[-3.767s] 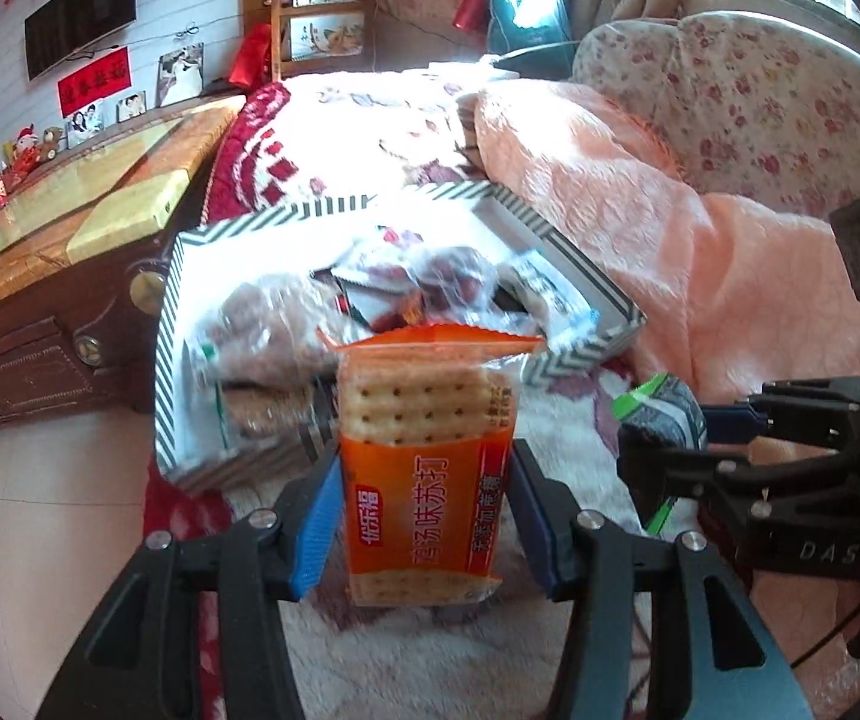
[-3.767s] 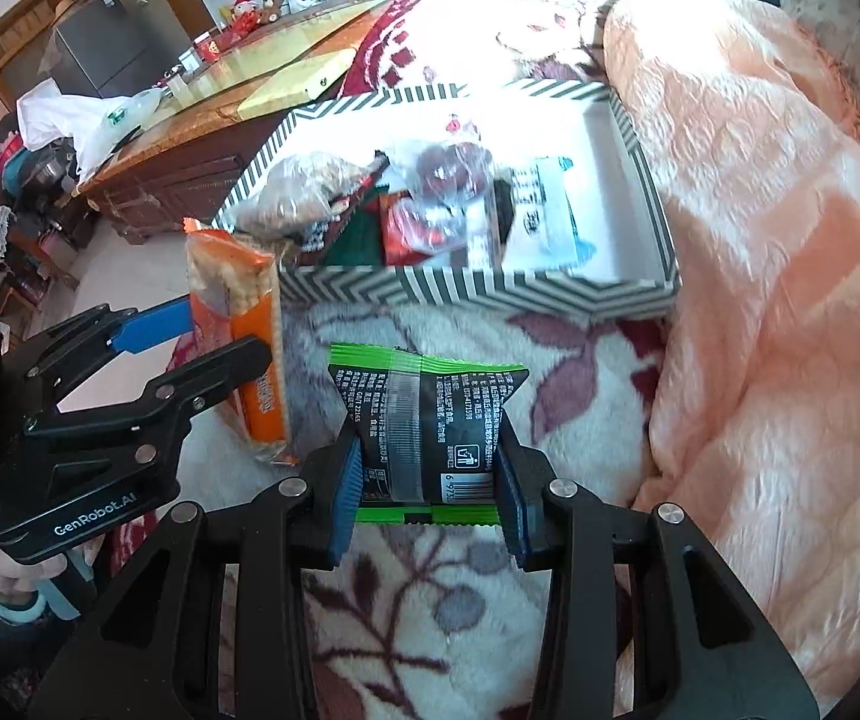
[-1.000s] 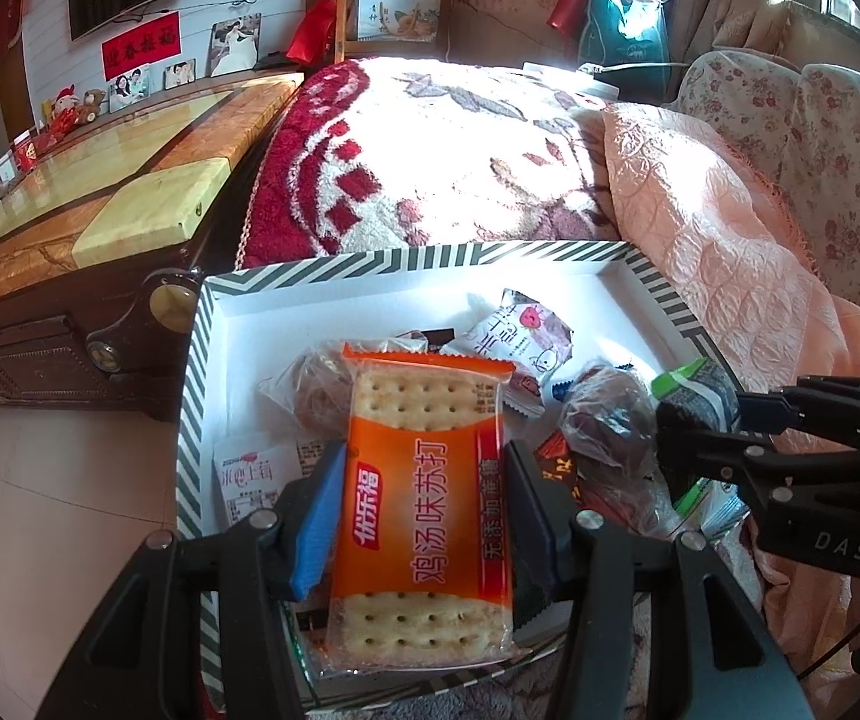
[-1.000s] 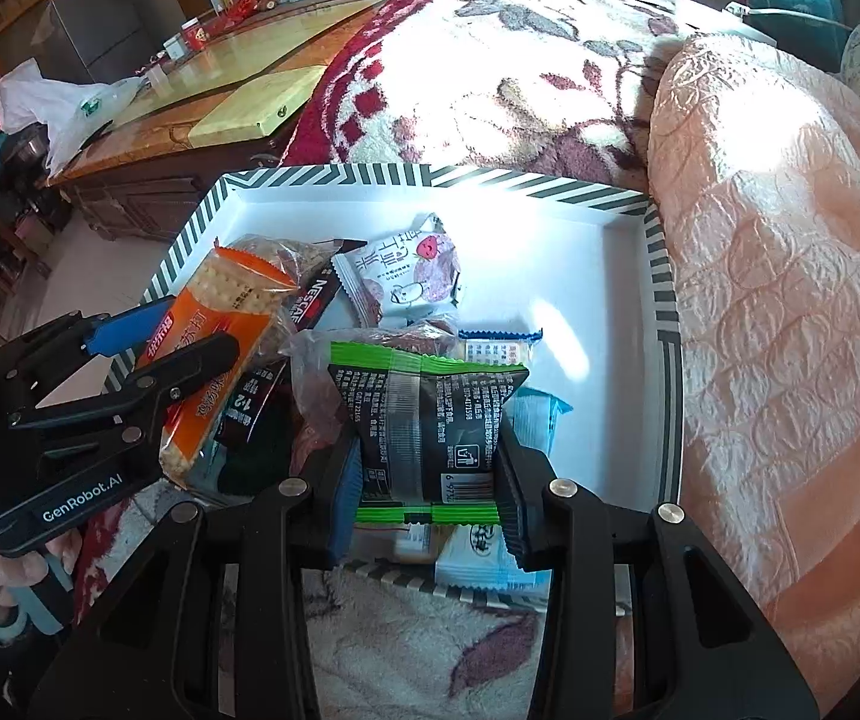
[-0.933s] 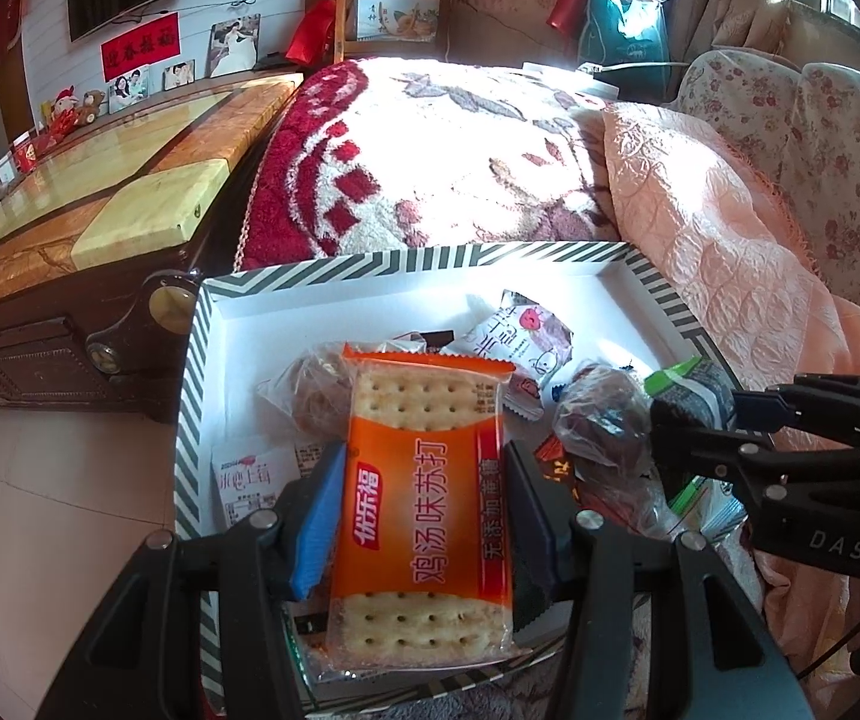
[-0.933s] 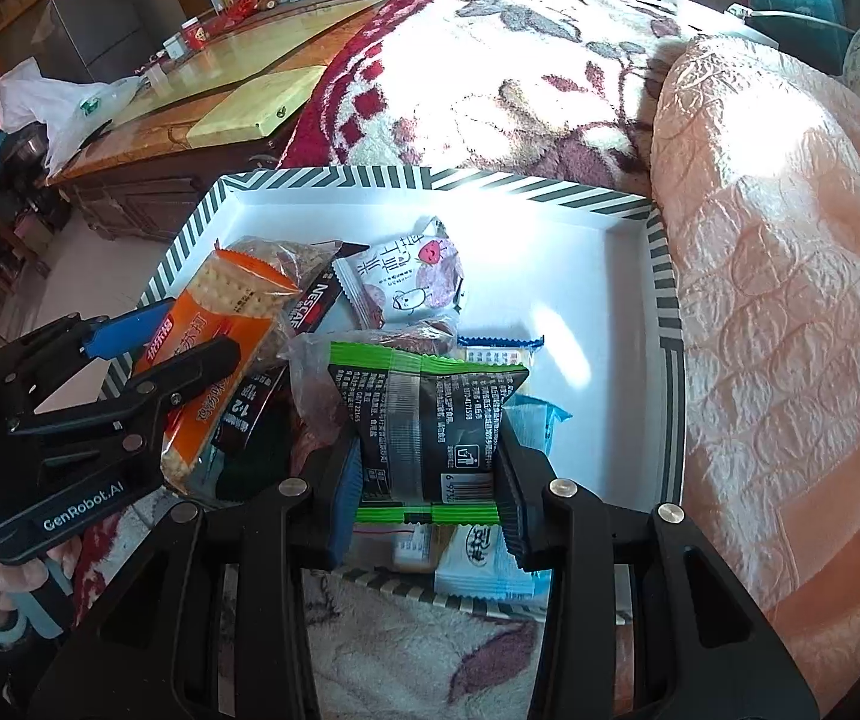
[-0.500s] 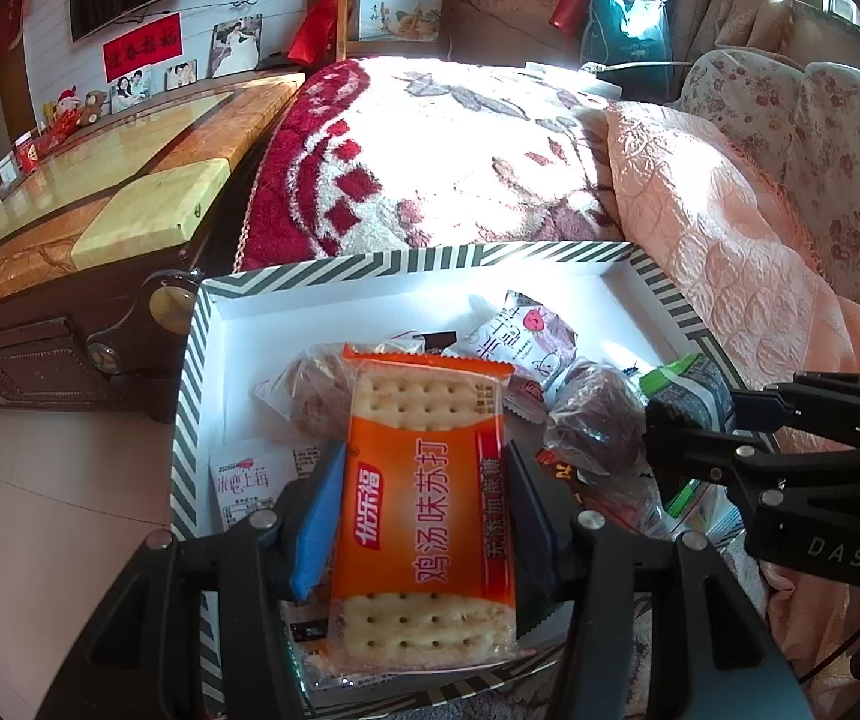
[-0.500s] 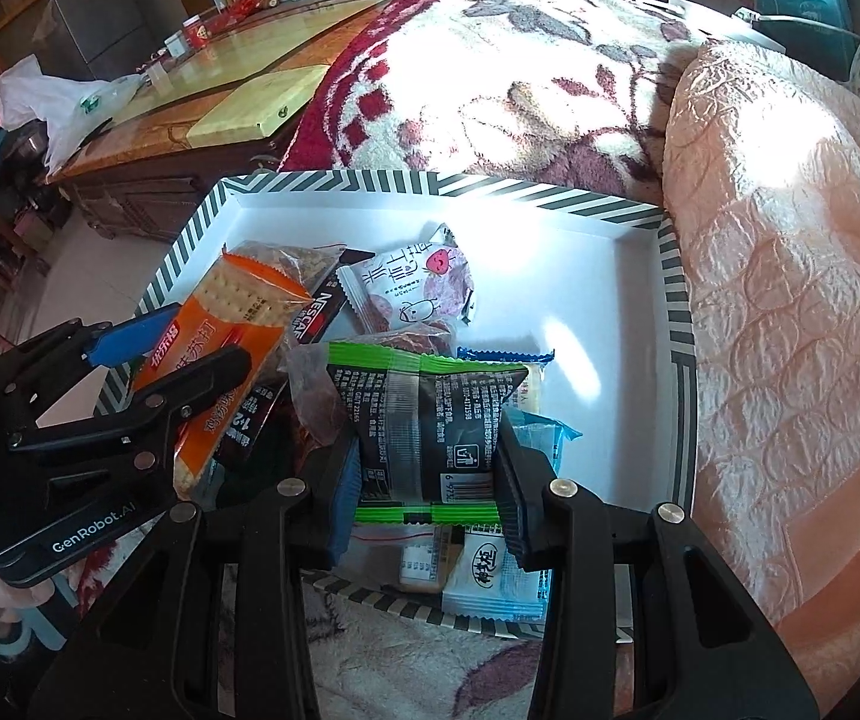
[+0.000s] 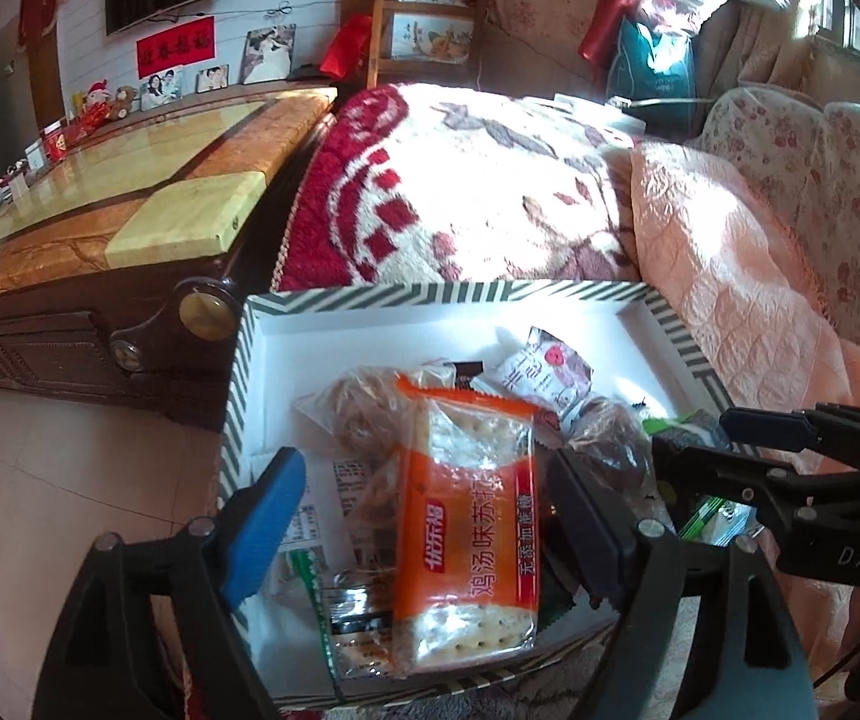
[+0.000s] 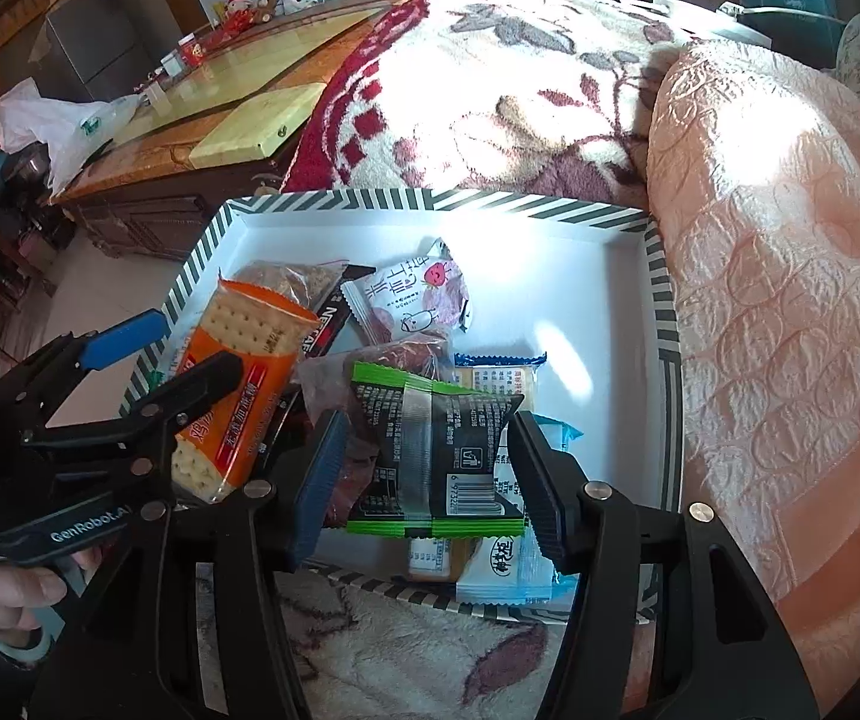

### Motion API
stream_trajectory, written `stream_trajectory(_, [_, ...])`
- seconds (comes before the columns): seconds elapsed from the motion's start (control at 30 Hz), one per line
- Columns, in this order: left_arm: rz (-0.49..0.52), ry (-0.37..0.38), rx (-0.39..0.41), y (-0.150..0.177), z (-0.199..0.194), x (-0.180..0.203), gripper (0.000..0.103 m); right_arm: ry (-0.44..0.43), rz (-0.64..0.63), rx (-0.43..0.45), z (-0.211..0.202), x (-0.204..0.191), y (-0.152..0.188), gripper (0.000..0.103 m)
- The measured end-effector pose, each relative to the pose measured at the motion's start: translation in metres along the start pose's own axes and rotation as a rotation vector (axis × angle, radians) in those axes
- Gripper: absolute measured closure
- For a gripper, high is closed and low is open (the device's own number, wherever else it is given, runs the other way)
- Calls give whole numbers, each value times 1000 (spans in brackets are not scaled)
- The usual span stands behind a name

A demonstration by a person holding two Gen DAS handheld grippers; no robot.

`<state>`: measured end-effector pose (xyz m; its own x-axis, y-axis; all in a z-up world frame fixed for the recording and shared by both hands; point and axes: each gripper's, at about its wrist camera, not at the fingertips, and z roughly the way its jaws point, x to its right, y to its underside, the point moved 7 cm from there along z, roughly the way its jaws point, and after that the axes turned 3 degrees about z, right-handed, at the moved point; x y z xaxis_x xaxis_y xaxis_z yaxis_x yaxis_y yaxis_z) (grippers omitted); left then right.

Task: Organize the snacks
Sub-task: 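Carry the orange cracker pack and green-black packet into the box and release both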

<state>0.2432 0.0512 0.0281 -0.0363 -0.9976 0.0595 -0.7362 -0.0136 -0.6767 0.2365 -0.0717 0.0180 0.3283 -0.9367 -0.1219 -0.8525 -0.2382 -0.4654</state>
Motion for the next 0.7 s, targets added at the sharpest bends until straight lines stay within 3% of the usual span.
stream_trajectory(0.17, [0,-10,45,-4,-25,-1,15,-8,26,39,-17,0,-2,46])
stream_trajectory(0.27, [0,-23,70,-2,-42,1,12,-14,33,58,-29,-1,2,38])
stream_trajectory(0.37, [-19,-6,91,2,-58,3,10,-21,35,72,-40,-5,9,38])
stream_trajectory(0.7, [-6,5,102,40,-92,15,8,-44,54,106,-76,-13,51,38])
